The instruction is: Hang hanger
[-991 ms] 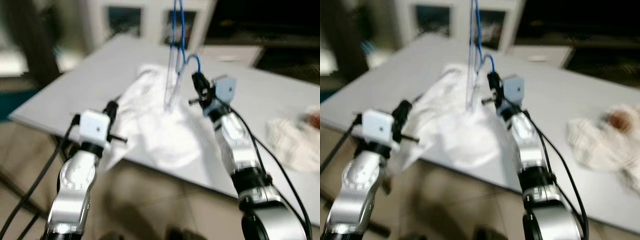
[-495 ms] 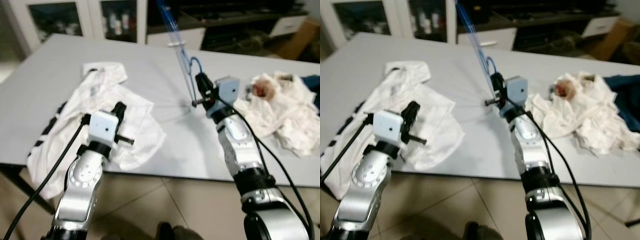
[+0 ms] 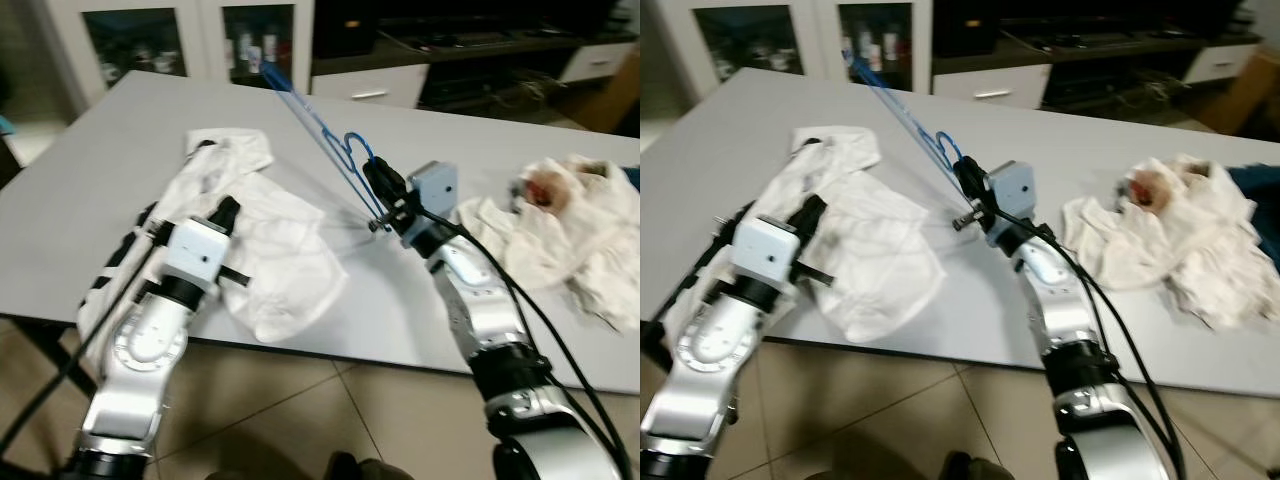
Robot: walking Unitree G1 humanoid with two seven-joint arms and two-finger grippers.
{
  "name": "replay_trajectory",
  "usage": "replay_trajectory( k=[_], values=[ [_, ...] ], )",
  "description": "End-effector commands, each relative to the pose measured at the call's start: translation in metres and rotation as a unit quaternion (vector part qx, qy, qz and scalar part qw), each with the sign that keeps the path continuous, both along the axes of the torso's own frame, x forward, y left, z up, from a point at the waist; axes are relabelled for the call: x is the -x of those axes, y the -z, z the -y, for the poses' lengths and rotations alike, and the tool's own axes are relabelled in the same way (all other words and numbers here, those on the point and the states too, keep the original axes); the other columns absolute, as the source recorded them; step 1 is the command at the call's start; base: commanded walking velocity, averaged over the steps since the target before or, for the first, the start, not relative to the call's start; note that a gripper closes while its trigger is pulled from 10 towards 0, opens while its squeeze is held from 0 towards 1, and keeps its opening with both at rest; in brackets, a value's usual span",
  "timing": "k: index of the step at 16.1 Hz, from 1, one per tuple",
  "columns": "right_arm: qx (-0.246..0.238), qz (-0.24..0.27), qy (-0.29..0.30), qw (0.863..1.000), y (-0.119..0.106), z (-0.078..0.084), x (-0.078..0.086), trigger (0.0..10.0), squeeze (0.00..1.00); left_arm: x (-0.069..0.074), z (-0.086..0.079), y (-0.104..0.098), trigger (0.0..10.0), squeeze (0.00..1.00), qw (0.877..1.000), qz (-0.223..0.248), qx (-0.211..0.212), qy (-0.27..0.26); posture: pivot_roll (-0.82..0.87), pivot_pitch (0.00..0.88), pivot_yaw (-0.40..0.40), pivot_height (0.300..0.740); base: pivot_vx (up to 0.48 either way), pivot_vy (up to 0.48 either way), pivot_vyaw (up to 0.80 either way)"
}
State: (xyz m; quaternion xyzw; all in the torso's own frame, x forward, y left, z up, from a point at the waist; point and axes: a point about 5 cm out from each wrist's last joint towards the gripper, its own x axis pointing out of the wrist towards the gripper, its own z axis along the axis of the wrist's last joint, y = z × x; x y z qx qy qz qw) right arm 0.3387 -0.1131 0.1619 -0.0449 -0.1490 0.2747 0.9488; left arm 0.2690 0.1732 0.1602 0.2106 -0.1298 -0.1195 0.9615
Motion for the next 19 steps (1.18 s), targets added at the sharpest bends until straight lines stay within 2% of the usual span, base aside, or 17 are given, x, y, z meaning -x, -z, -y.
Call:
replay_trajectory(
  k=[1, 3, 4, 6, 8, 12, 15, 19],
  values=[
    [-0.006, 0.010, 0.006, 1.000, -0.005, 0.006, 0.002, 10.0, 0.00, -0.002, -0.001, -0.008, 10.0, 0.00, 1.000, 0.016, -0.001, 0.009, 0.15, 0.000, -0.049, 0.740, 0.000, 0.000, 0.00],
    [-0.023, 0.009, 0.020, 0.999, -0.004, 0.012, 0.009, 10.0, 0.00, -0.004, -0.004, -0.017, 10.0, 0.00, 0.999, 0.033, -0.003, 0.011, 0.15, 0.000, -0.049, 0.740, 0.000, 0.000, 0.00],
    [-0.031, 0.008, 0.024, 0.999, 0.002, 0.011, 0.025, 10.0, 0.00, -0.004, -0.001, -0.023, 10.0, 0.00, 0.999, 0.047, -0.004, 0.026, 0.12, 0.000, -0.028, 0.740, 0.000, 0.000, 0.00],
    [-0.038, 0.014, 0.020, 0.999, 0.007, 0.006, 0.046, 10.0, 0.00, -0.002, 0.003, -0.025, 10.0, 0.00, 0.997, 0.056, -0.008, 0.044, 0.09, 0.000, -0.013, 0.740, 0.000, 0.000, 0.00],
    [-0.034, 0.022, 0.024, 0.999, 0.008, 0.008, 0.061, 10.0, 0.00, -0.001, 0.005, -0.025, 10.0, 0.00, 0.997, 0.054, -0.005, 0.053, 0.07, 0.000, 0.003, 0.740, 0.000, 0.000, 0.00],
    [-0.020, 0.029, 0.049, 0.998, 0.006, 0.023, 0.069, 10.0, 0.00, 0.002, 0.012, -0.012, 10.0, 0.00, 0.997, 0.015, 0.038, 0.071, 0.03, 0.000, 0.018, 0.740, 0.000, 0.000, 0.00],
    [0.015, 0.046, 0.024, 0.999, 0.002, 0.028, 0.078, 10.0, 0.00, 0.013, 0.018, 0.003, 10.0, 0.00, 0.996, -0.008, 0.027, 0.089, 0.02, 0.000, 0.026, 0.740, 0.000, 0.000, 0.00],
    [0.020, 0.049, 0.039, 0.998, 0.003, 0.035, 0.083, 10.0, 0.00, 0.014, 0.021, 0.003, 10.0, 0.00, 0.995, -0.007, 0.030, 0.094, 0.00, 0.000, 0.043, 0.740, 0.000, 0.000, 0.00]
  ],
)
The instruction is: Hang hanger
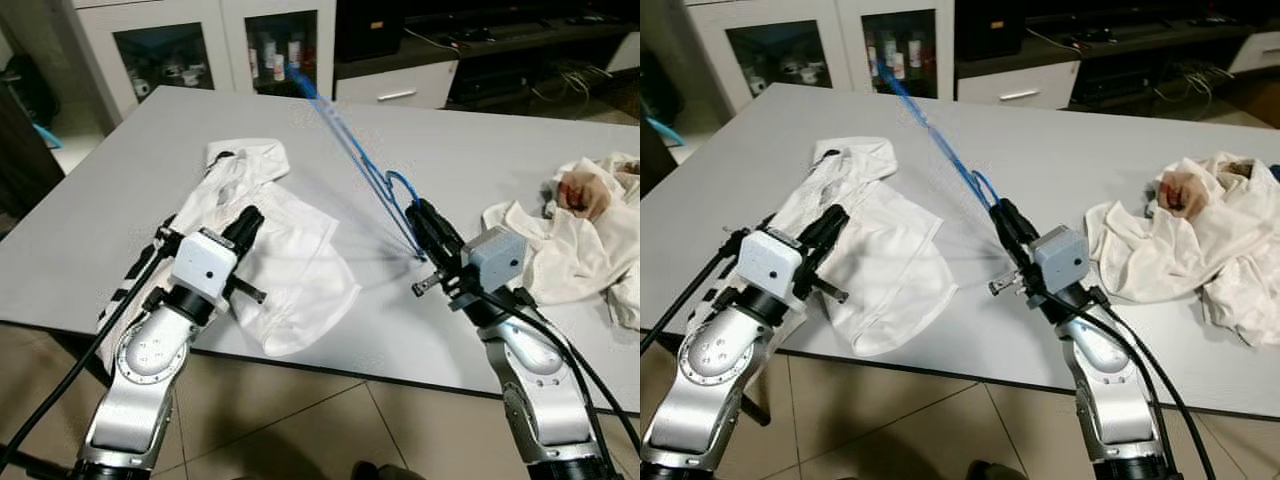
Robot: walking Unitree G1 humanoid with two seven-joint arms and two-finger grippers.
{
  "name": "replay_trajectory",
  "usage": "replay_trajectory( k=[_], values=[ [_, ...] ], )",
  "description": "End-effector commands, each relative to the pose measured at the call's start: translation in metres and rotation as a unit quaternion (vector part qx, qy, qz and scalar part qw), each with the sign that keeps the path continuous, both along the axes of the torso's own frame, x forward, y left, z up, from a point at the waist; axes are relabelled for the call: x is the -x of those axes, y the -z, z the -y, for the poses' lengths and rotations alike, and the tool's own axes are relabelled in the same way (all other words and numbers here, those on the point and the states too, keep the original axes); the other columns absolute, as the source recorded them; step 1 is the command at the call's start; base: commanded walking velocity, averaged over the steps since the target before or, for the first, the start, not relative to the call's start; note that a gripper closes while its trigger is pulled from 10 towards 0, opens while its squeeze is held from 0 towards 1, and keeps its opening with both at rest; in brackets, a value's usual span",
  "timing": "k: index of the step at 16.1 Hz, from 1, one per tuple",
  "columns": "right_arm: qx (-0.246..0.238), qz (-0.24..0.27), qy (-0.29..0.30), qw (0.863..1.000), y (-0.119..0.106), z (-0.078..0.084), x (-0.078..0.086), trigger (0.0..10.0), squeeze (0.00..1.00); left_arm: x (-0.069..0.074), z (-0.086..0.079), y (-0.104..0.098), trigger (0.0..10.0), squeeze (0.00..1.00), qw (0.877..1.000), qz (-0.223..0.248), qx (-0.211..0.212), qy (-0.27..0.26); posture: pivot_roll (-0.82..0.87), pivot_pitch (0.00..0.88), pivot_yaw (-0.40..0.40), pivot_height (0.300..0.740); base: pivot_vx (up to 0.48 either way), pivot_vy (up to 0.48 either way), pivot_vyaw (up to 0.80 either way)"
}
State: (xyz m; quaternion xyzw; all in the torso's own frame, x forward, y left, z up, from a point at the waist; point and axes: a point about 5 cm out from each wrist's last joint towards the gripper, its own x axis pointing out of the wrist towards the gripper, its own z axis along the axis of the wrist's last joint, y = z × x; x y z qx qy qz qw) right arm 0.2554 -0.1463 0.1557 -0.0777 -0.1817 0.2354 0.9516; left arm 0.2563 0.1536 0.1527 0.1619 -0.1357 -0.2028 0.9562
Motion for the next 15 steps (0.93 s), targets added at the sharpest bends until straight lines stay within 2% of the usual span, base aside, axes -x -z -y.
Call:
replay_trajectory(
  k=[1, 3, 6, 8, 9, 11, 15],
  values=[
    [-0.009, 0.014, 0.023, 1.000, -0.005, 0.003, 0.003, 10.0, 0.00, 0.000, 0.004, -0.009, 10.0, 0.00, 1.000, 0.022, -0.008, 0.013, -0.01, 0.010, 0.056, 0.740, 0.000, 0.000, 0.00],
    [-0.008, 0.027, 0.032, 0.999, -0.010, 0.001, 0.000, 10.0, 0.00, 0.001, 0.002, -0.015, 10.0, 0.00, 0.999, 0.038, -0.020, 0.014, -0.01, 0.026, 0.050, 0.740, 0.000, 0.000, 0.00],
    [-0.010, 0.037, 0.034, 0.999, -0.017, -0.002, -0.009, 10.0, 0.00, -0.001, -0.009, -0.013, 10.0, 0.00, 0.999, 0.046, -0.023, -0.007, 0.00, 0.014, 0.011, 0.740, 0.000, 0.000, 0.00],
    [-0.010, 0.058, 0.039, 0.997, -0.031, -0.006, -0.023, 10.0, 0.00, -0.004, -0.009, -0.021, 10.0, 0.00, 0.997, 0.067, -0.003, -0.039, 0.02, 0.016, -0.021, 0.740, 0.000, 0.000, 0.00],
    [-0.042, 0.071, 0.033, 0.996, -0.050, -0.010, -0.030, 10.0, 0.00, -0.001, -0.009, -0.021, 10.0, 0.00, 0.997, 0.067, 0.001, -0.042, 0.02, 0.022, -0.027, 0.740, 0.000, 0.000, 0.00],
    [-0.050, 0.087, 0.011, 0.995, -0.063, -0.016, -0.029, 10.0, 0.00, 0.004, -0.009, -0.015, 10.0, 0.00, 0.998, 0.055, 0.003, -0.041, 0.03, 0.034, -0.027, 0.740, 0.000, 0.000, 0.00],
    [-0.049, 0.068, 0.036, 0.996, -0.047, -0.007, -0.028, 10.0, 0.00, 0.007, -0.002, -0.012, 10.0, 0.00, 0.999, 0.047, 0.004, -0.027, 0.03, 0.031, 0.001, 0.740, 0.000, 0.000, 0.00]
  ],
)
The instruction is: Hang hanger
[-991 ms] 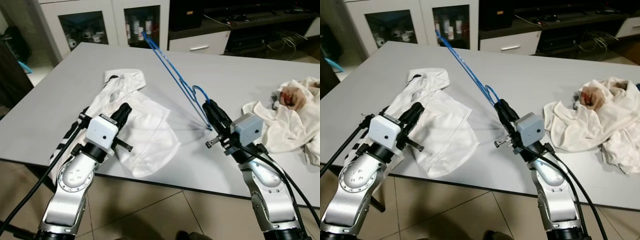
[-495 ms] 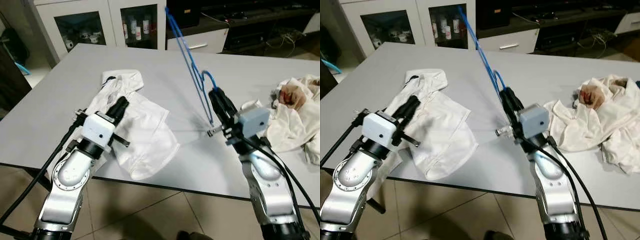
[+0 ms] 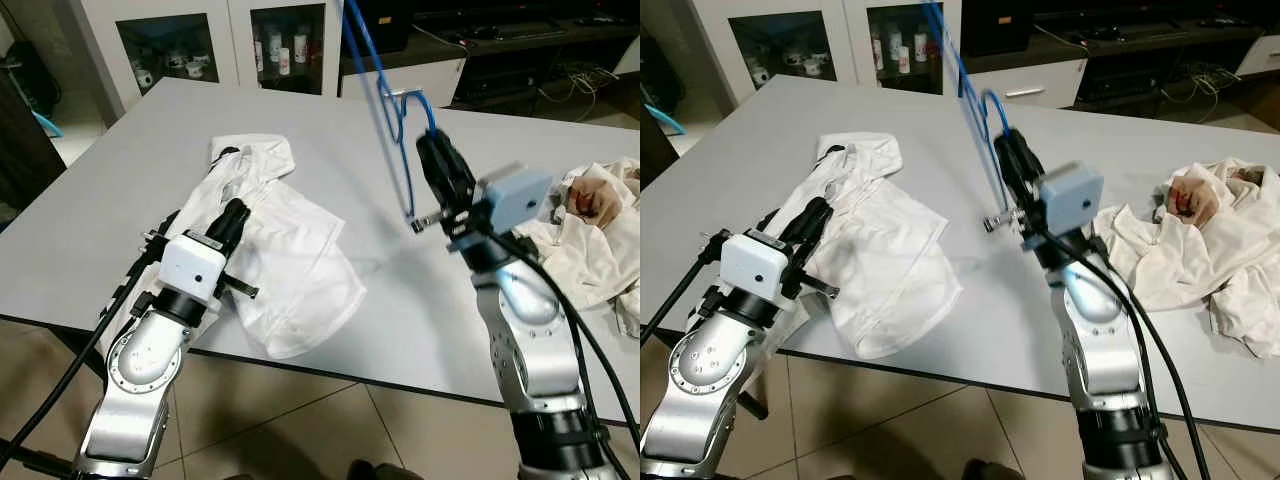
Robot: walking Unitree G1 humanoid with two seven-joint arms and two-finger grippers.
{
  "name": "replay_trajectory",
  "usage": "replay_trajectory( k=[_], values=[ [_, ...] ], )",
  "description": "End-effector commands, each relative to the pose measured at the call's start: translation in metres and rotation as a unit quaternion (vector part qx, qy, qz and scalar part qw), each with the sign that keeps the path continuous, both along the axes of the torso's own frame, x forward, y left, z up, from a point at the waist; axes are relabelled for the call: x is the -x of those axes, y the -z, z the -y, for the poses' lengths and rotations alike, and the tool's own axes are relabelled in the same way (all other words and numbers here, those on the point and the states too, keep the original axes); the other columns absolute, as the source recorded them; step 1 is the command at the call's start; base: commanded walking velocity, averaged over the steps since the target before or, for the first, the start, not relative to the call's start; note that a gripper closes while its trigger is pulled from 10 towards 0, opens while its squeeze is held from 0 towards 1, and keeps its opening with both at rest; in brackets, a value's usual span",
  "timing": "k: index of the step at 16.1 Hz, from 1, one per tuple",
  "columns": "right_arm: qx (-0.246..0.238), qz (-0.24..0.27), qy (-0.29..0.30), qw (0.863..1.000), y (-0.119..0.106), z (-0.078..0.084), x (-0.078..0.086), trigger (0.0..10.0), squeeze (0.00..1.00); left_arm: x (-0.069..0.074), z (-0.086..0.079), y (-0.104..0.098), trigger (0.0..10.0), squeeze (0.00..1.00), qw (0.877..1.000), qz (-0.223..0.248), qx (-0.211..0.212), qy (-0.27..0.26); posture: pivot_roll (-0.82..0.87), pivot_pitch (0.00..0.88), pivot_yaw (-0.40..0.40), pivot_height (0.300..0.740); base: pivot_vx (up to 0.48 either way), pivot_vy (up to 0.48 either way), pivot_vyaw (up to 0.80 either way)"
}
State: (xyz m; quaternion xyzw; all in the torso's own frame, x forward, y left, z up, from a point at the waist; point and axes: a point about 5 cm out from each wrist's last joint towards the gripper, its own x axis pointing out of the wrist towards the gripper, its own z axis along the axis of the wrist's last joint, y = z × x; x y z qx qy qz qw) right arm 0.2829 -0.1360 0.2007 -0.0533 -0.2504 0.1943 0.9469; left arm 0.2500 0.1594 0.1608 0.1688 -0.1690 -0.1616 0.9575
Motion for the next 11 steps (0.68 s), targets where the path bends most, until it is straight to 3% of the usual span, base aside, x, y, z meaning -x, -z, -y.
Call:
replay_trajectory(
  k=[1, 2, 5, 7, 11],
  values=[
    [-0.002, 0.001, 0.014, 1.000, 0.001, 0.005, -0.001, 10.0, 0.00, -0.001, 0.004, -0.004, 10.0, 0.00, 1.000, 0.007, -0.009, 0.011, 0.03, 0.030, 0.005, 0.740, 0.000, 0.000, 0.00],
    [-0.009, -0.013, 0.029, 0.999, 0.010, 0.006, 0.002, 10.0, 0.00, -0.004, 0.002, -0.011, 10.0, 0.00, 0.999, 0.020, -0.034, 0.021, 0.03, 0.024, 0.025, 0.740, 0.000, 0.000, 0.00],
    [-0.007, -0.008, 0.039, 0.999, 0.011, 0.004, -0.001, 10.0, 0.00, -0.009, 0.004, -0.018, 10.0, 0.00, 0.998, 0.026, -0.032, 0.044, 0.02, 0.029, 0.047, 0.740, 0.000, 0.000, 0.00],
    [-0.007, -0.006, 0.043, 0.999, 0.010, 0.005, -0.001, 10.0, 0.00, -0.008, 0.008, -0.017, 10.0, 0.00, 0.998, 0.023, -0.033, 0.054, 0.01, 0.036, 0.052, 0.740, 0.000, 0.000, 0.00],
    [-0.007, -0.009, 0.029, 1.000, 0.017, -0.003, 0.005, 10.0, 0.00, -0.005, -0.002, -0.007, 10.0, 0.00, 0.998, 0.012, -0.043, 0.051, 0.01, 0.002, 0.029, 0.740, 0.000, 0.000, 0.00]
  ],
)
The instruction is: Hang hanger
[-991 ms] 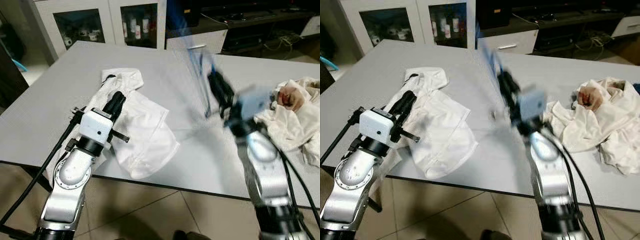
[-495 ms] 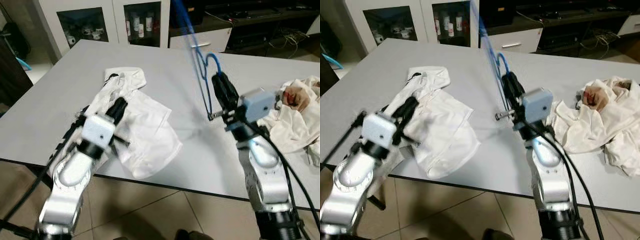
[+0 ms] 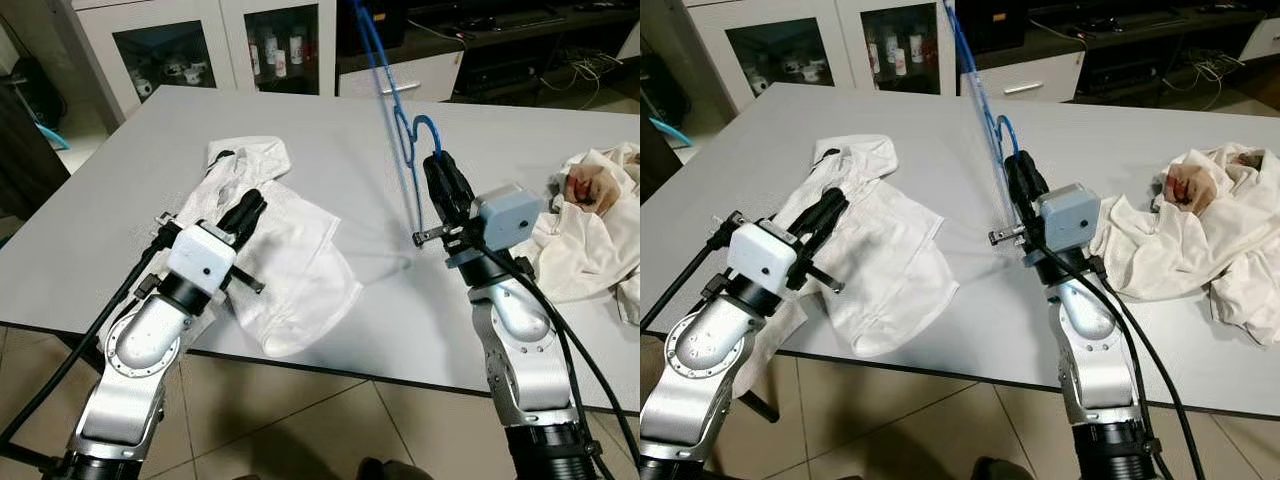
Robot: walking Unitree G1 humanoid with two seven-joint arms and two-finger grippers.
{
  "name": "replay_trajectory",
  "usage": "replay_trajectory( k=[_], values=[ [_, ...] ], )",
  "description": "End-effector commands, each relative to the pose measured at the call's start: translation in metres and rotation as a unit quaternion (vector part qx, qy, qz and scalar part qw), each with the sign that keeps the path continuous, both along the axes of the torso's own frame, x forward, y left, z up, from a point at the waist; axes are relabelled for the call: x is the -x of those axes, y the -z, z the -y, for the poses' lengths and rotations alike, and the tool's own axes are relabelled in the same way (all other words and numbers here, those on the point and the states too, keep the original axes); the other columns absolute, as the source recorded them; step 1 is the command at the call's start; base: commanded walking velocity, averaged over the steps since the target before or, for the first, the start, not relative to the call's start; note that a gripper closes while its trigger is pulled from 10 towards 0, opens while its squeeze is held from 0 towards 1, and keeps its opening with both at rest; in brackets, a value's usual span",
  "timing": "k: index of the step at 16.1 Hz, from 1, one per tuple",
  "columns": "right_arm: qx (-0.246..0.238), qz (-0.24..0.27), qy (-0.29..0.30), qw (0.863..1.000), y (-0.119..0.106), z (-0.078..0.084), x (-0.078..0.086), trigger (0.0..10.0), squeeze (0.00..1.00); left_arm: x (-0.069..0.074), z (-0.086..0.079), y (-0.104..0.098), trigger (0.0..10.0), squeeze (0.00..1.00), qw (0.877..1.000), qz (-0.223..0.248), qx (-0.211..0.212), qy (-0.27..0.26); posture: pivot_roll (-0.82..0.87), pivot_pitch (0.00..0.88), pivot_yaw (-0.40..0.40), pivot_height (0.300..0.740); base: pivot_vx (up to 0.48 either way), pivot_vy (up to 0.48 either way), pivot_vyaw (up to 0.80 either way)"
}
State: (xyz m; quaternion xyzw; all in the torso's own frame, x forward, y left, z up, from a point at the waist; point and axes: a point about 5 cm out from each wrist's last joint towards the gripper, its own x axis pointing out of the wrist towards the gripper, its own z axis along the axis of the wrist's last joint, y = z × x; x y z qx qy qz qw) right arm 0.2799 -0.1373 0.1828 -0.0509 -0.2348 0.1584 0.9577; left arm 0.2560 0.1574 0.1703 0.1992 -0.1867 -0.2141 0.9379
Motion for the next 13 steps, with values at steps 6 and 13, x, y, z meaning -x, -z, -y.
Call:
replay_trajectory(
  k=[6, 13],
  values=[
    [0.026, 0.005, -0.018, 0.999, 0.002, -0.002, -0.002, 10.0, 0.00, -0.008, 0.002, -0.002, 10.0, 0.00, 1.000, 0.000, 0.021, -0.016, 0.01, 0.000, 0.018, 0.740, 0.000, 0.000, 0.00],
    [0.028, 0.009, -0.012, 1.000, 0.001, 0.000, -0.004, 10.0, 0.00, -0.015, 0.009, 0.000, 10.0, 0.00, 1.000, -0.006, 0.017, -0.005, -0.02, 0.000, 0.021, 0.740, 0.000, -0.137, 0.00]
  ],
)
